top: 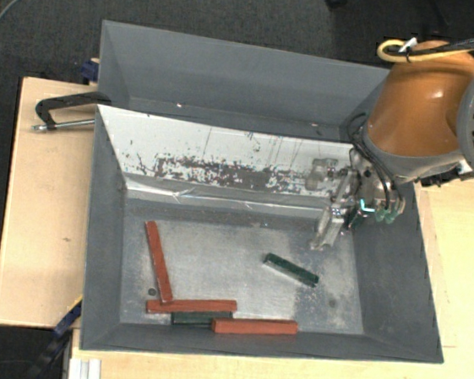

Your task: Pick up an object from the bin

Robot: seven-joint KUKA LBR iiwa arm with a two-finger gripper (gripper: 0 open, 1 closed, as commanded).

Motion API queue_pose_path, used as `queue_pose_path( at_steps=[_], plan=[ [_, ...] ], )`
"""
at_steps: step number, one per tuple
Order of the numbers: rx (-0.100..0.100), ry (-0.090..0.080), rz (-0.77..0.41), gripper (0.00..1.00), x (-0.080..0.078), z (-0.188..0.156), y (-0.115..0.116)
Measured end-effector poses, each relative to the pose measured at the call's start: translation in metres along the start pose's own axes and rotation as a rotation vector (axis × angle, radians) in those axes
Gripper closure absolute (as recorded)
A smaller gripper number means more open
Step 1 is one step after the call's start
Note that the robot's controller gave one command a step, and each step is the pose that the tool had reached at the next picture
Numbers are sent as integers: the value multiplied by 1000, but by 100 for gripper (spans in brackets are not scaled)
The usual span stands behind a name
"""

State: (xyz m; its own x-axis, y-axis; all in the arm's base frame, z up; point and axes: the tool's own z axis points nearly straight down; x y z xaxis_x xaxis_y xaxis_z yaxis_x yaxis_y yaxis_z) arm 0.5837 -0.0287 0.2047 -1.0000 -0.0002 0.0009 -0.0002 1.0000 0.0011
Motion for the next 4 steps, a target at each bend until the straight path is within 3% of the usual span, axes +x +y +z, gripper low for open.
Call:
queue_pose_path(
  at_steps=[1, 2, 3, 4],
  plan=[
    [-1, 3, 154, 0, 35, 136, 19],
    [0, -7, 170, 0, 46, 102, 1],
    [-1, -7, 281, 0, 42, 97, -4],
    [-1, 3, 370, 0, 47, 136, -9]
  ],
)
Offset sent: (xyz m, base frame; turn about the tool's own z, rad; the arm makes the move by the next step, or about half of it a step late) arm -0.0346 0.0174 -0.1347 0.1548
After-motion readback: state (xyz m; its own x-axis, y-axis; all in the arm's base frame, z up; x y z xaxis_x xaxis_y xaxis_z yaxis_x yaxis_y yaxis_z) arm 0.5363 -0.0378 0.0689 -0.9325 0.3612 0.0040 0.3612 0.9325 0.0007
